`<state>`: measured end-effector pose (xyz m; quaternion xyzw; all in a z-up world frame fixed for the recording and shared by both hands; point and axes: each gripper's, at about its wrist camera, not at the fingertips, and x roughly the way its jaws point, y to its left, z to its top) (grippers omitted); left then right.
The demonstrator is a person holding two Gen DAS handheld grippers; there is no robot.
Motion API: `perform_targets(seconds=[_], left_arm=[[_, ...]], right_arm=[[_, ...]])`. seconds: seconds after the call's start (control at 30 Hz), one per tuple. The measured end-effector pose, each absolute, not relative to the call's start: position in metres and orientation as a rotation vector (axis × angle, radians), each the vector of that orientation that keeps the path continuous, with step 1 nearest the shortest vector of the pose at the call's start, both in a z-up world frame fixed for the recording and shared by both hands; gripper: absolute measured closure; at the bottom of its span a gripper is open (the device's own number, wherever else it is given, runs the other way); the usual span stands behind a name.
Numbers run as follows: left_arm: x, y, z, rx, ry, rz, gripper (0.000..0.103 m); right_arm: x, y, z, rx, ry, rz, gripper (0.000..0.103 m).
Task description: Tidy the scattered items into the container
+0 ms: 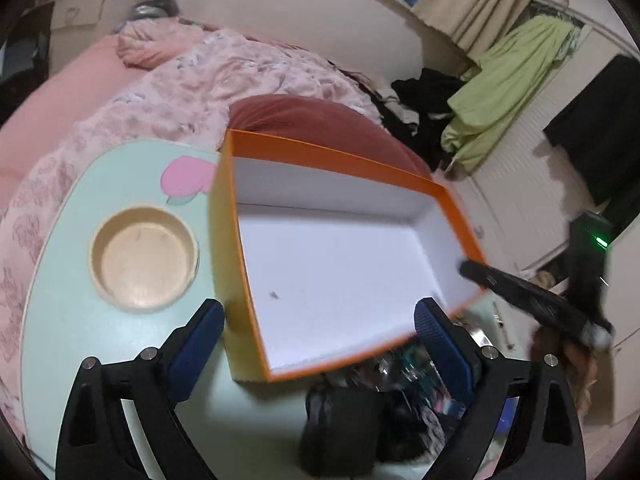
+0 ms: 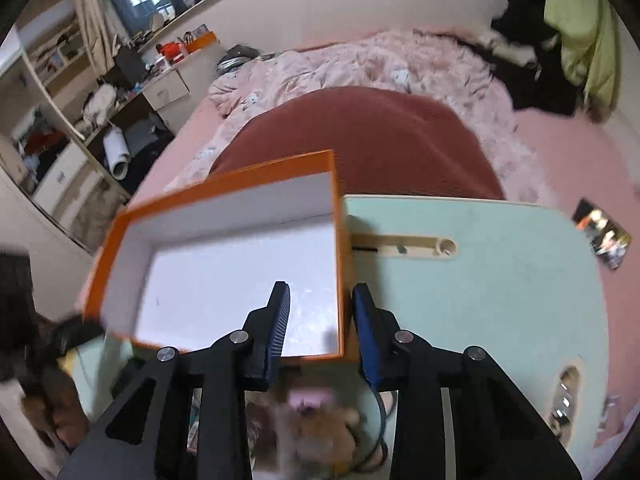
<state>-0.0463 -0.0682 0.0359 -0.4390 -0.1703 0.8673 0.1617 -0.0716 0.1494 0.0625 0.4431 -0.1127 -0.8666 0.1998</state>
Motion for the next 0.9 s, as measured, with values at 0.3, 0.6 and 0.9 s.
perform_targets(seconds=[0.3,0.6,0.9], left_arm=[[-0.039,-0.076,0.067,-1.15,-0.456,2.546,0.008],[-0.048,-0.035,0.087,-1.269,-0.227,2.566,0.008],[-0.044,-0.018,0.08,-1.29,-0.183,2.552,0.008]], right_arm=[[-0.065,0.165,0.077,1.215,-0.305,-2.567,0.069],[-0.047,0.111,0.126,1.124,0.019,-2.673,0.058],[-0.039,0.087,0.111,1.108,0.155,-2.679,0.058]])
